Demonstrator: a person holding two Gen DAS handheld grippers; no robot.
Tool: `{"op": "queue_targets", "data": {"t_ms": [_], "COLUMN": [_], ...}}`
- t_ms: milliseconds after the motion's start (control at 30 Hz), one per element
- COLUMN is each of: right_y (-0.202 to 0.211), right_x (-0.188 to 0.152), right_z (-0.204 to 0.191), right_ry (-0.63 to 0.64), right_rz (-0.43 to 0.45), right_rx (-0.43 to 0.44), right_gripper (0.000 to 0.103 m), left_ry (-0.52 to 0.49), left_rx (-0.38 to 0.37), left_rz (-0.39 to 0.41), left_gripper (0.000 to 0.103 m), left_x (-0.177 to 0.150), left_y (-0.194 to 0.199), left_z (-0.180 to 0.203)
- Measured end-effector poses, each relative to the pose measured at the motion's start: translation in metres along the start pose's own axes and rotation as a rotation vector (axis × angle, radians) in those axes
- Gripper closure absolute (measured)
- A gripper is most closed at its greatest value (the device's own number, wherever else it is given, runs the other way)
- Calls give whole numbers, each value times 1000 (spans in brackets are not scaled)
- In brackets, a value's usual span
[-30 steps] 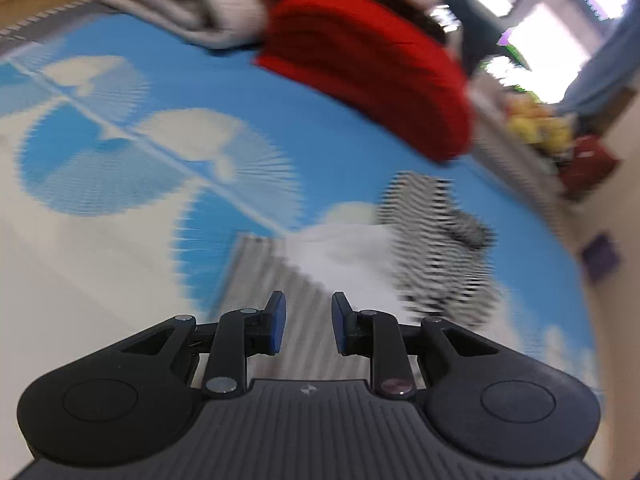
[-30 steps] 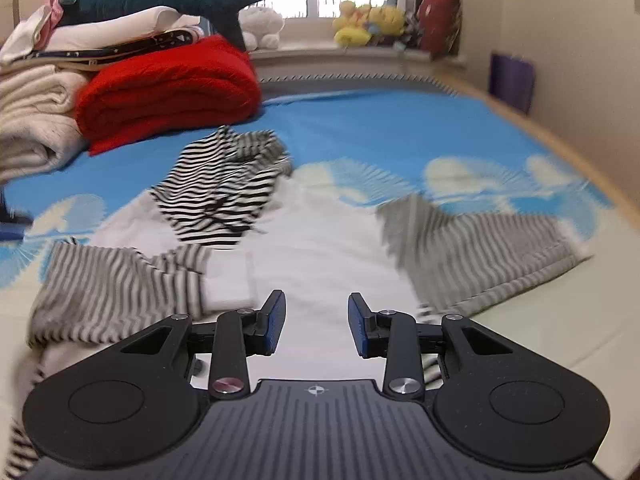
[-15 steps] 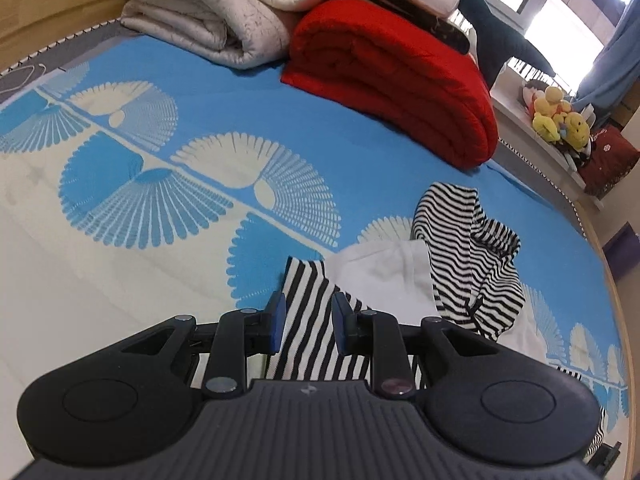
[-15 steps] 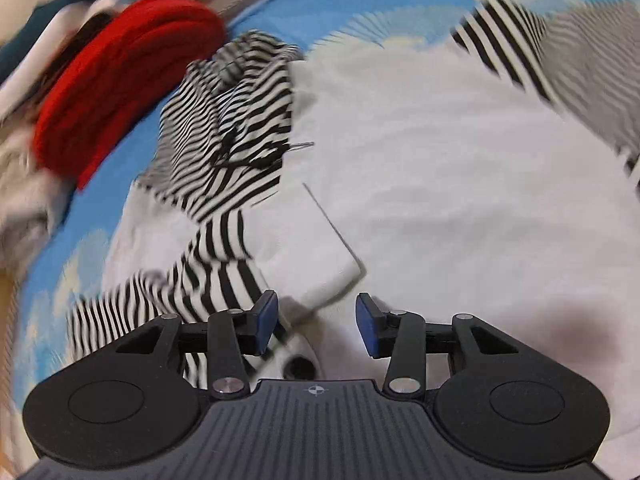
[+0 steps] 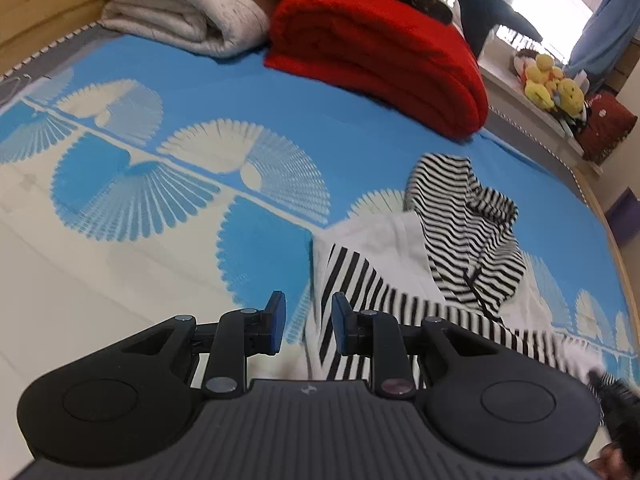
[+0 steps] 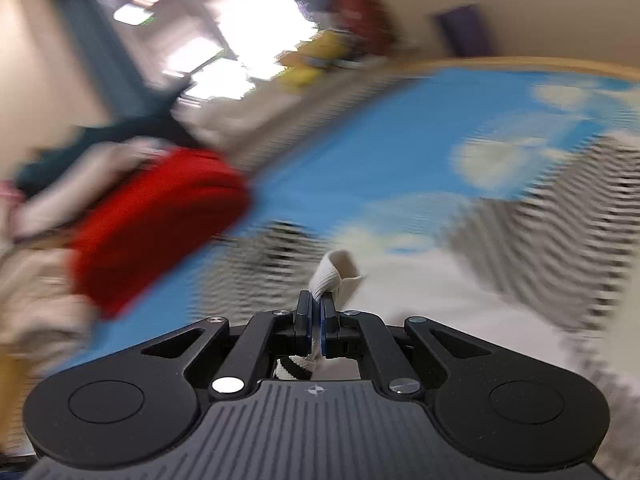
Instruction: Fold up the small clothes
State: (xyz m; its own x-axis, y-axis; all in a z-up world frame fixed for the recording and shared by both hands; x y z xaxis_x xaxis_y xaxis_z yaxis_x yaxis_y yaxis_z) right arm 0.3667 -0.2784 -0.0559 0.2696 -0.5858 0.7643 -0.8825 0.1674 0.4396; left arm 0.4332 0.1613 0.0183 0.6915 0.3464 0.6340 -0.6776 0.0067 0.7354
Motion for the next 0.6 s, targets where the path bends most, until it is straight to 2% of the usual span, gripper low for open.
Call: {"op": "queue_targets", "data": {"t_ms": [100,167,200,267,367,467,533,600], "right_y": [-18,-26,-27,-27,-21,-29,-36,-41], "right_x": [-7,-8,-6,2,10,5,1,0], "right_z": [45,68,76,76,68,70,77,92], "right_ry": [-13,-103,-132,-124,-104,-154,-156,-182], "right_rz": [-122,-192,-210,-182,-131,-219,-276,-300], "right_rx": [-243,-288,-301,-304,-242,-153,-197,-263], "right_gripper": [100,95,95,95,95,95,95,87], "left_ry": [7,9,6,-11,-42,-68,-74,-76], "left_rx": [-18,-35,-42,-56,-77,-100,-117,-121], "left_rz": [-43,-72,-85,-116,-157,-212,-245,-287], "left_gripper": [77,77,77,77,77,77,77,75], "left_x": [-7,-14,-17,-25,-40,-57,-68,-82], "left_y": [-8,-14,-17,-24,-33,-44,-52,-65], "left_z": [7,13,17,26,40,52,57,59]}}
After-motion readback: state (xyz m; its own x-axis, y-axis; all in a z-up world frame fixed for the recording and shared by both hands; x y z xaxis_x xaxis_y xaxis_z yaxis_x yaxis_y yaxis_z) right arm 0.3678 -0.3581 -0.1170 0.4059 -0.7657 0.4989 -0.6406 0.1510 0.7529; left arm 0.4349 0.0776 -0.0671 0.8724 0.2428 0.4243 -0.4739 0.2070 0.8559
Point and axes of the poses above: each gripper's, at about its wrist camera, not at the fingertips, and y roughly against the way its jaws point, z to its right, x to its top, the point moved 3 cm from there along -y, roughly the way its jaws point, and after that the axes turned 6 degrees about z, right-handed, at the moved point
